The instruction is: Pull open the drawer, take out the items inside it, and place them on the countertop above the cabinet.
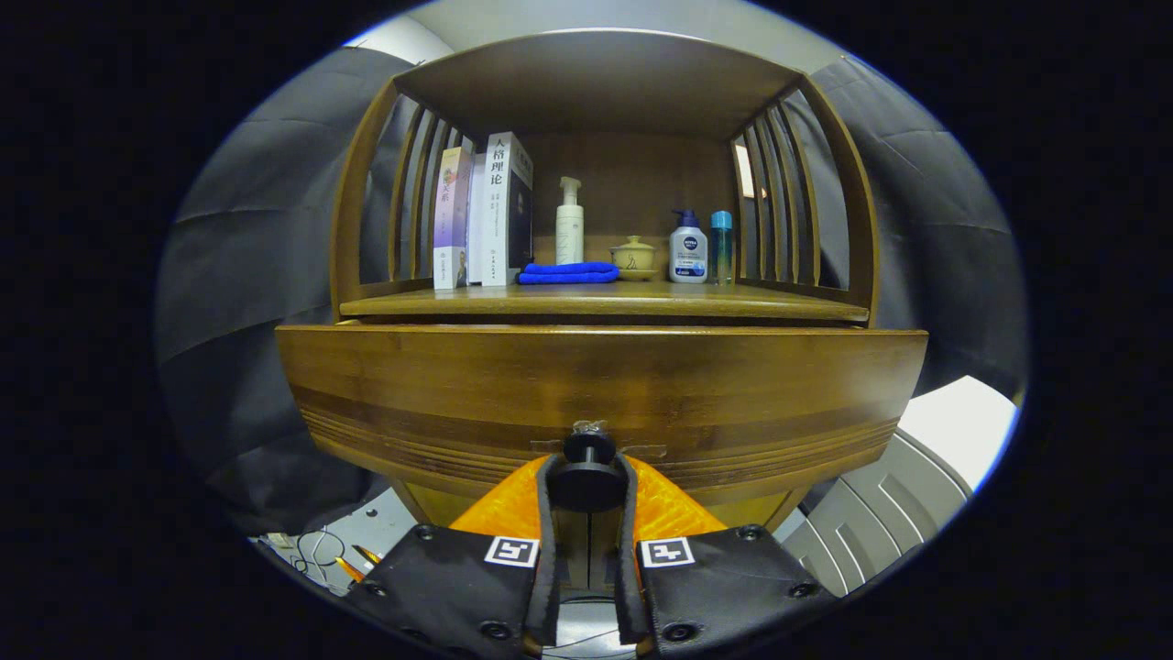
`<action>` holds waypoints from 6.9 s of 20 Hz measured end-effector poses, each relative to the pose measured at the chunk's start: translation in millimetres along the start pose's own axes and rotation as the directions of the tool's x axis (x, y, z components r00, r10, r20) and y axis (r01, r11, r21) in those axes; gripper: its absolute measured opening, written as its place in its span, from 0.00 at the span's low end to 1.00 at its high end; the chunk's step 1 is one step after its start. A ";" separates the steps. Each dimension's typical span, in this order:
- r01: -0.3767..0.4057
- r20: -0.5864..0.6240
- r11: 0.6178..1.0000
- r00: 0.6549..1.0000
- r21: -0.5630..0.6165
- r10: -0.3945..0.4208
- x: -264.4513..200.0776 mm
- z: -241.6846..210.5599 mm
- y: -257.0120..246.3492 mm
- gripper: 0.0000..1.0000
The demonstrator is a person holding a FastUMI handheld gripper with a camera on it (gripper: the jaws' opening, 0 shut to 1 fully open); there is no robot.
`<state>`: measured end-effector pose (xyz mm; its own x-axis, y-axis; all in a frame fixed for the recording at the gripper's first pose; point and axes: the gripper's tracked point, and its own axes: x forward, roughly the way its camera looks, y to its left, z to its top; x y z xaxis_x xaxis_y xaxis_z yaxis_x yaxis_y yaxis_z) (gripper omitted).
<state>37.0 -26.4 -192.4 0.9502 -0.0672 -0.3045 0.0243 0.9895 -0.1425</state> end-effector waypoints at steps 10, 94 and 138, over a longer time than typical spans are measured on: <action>-0.030 0.013 1.000 0.999 0.005 0.030 -47.2 -15.7 5.9 0.27; -0.215 -0.123 0.936 0.959 0.279 0.257 65.3 202.5 -11.4 0.15; 0.002 0.310 0.997 0.950 0.077 -0.026 -64.4 160.3 -2.7 0.98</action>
<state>25.5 -4.2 -21.5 0.9987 -0.0500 0.0066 0.0503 0.9963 -0.0700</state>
